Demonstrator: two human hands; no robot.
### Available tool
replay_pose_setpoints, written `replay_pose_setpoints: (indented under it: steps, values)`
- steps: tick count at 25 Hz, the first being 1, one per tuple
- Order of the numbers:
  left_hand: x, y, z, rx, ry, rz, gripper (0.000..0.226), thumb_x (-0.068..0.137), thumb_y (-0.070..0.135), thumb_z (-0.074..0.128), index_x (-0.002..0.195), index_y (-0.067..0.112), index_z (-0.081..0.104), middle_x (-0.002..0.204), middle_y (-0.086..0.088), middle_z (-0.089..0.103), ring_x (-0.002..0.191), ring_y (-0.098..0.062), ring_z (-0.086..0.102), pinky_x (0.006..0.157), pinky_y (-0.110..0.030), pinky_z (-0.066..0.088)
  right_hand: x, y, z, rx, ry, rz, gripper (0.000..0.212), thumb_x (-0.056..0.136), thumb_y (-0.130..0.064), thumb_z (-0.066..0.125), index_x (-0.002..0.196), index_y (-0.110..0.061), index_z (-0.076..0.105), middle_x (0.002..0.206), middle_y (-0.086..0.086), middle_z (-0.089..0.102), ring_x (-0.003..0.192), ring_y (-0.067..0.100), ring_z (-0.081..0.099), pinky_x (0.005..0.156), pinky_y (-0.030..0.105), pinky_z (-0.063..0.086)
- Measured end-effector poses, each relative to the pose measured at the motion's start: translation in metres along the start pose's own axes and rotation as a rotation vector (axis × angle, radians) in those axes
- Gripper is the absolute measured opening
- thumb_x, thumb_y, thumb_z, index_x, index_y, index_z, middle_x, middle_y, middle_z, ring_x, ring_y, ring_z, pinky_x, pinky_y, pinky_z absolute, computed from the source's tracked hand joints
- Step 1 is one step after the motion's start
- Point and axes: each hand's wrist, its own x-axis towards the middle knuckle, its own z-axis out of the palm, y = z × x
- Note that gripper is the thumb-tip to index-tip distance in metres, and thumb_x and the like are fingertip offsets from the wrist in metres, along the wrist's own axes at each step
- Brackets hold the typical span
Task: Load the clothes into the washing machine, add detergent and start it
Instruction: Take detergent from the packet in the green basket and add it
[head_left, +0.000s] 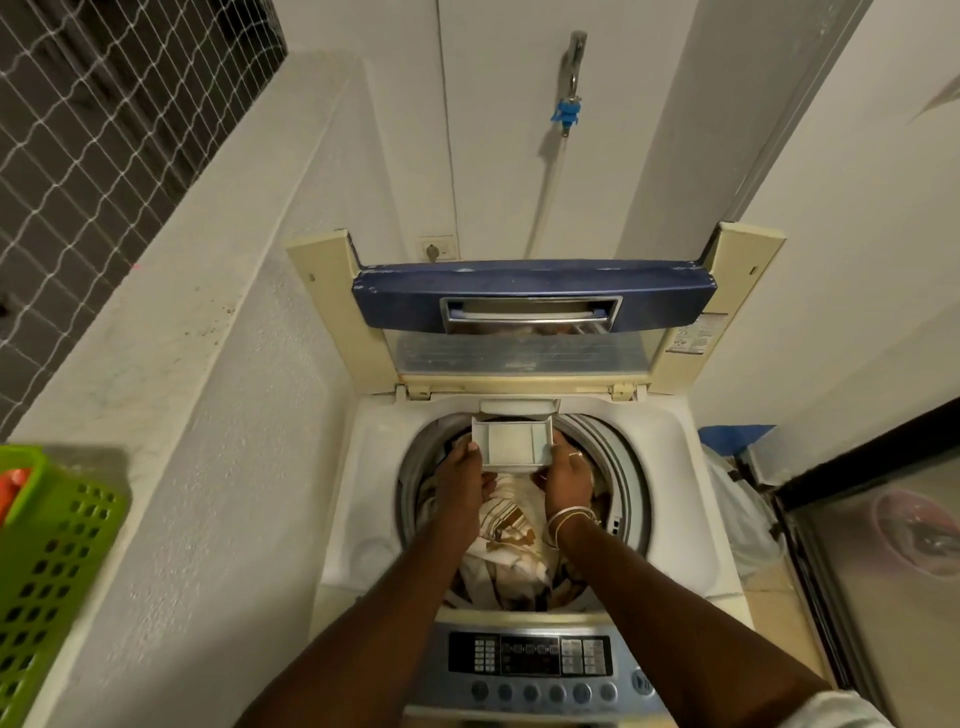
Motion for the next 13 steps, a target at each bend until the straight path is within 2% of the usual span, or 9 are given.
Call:
replay_pose_setpoints:
  steps: [3,5,7,8,11,13]
  values:
    - [-0.018,0.011,-0.011,-0.003,-0.018,0.074,0.028,0.100,0.028,0.048,0.122,0.020,0.063,0.105,-0.008,0.074,0.094,-0.027,0.073,0.085,-0.048,0.060,-0.018,-0.006,0.002,-0.040,-0.017,-0.048,0.032,0.090,-0.041,0.050,0.103,-0.020,0.071,0.097,0.010,0.072,0.092,0.026,0.067,0.084,0.047,0.056]
    - [-0.028,0.016,-0.016,0.030,0.007,0.151,0.025,0.100,0.024,0.046,0.116,0.021,0.066,0.101,-0.006,0.075,0.089,-0.023,0.074,0.078,-0.042,0.061,-0.029,-0.014,0.001,-0.112,-0.046,-0.125,0.023,0.089,-0.039,0.050,0.099,-0.026,0.066,0.094,0.006,0.068,0.091,0.027,0.063,0.086,0.046,0.052]
    - [-0.048,0.026,-0.019,0.130,0.049,0.253,0.023,0.099,0.029,0.045,0.109,0.029,0.066,0.101,-0.001,0.074,0.090,-0.019,0.073,0.078,-0.040,0.061,-0.039,-0.025,0.001,-0.120,-0.088,-0.213,0.014,0.091,-0.033,0.052,0.094,-0.024,0.063,0.091,0.007,0.065,0.089,0.029,0.060,0.082,0.045,0.050]
    - [-0.059,0.031,-0.020,0.180,0.088,0.301,0.023,0.099,0.032,0.044,0.108,0.032,0.065,0.102,0.002,0.073,0.091,-0.016,0.071,0.079,-0.038,0.061,-0.046,-0.032,0.000,-0.114,-0.122,-0.248,0.012,0.094,-0.028,0.052,0.095,-0.021,0.062,0.091,0.006,0.064,0.089,0.027,0.059,0.078,0.040,0.048]
    - [-0.094,0.042,-0.021,0.206,0.205,0.378,0.024,0.104,0.029,0.040,0.115,0.027,0.061,0.109,0.009,0.064,0.096,-0.011,0.061,0.077,-0.023,0.053,-0.058,-0.046,-0.001,-0.144,-0.224,-0.329,0.019,0.098,-0.024,0.049,0.108,-0.014,0.062,0.098,0.003,0.064,0.093,0.020,0.060,0.076,0.032,0.045]
    - [-0.113,0.042,-0.026,0.181,0.282,0.431,0.026,0.104,0.028,0.041,0.116,0.022,0.063,0.112,0.005,0.064,0.100,-0.014,0.059,0.086,-0.028,0.053,-0.067,-0.051,-0.001,-0.183,-0.269,-0.371,0.032,0.097,-0.036,0.049,0.119,-0.016,0.061,0.110,0.003,0.066,0.102,0.019,0.061,0.086,0.036,0.051]
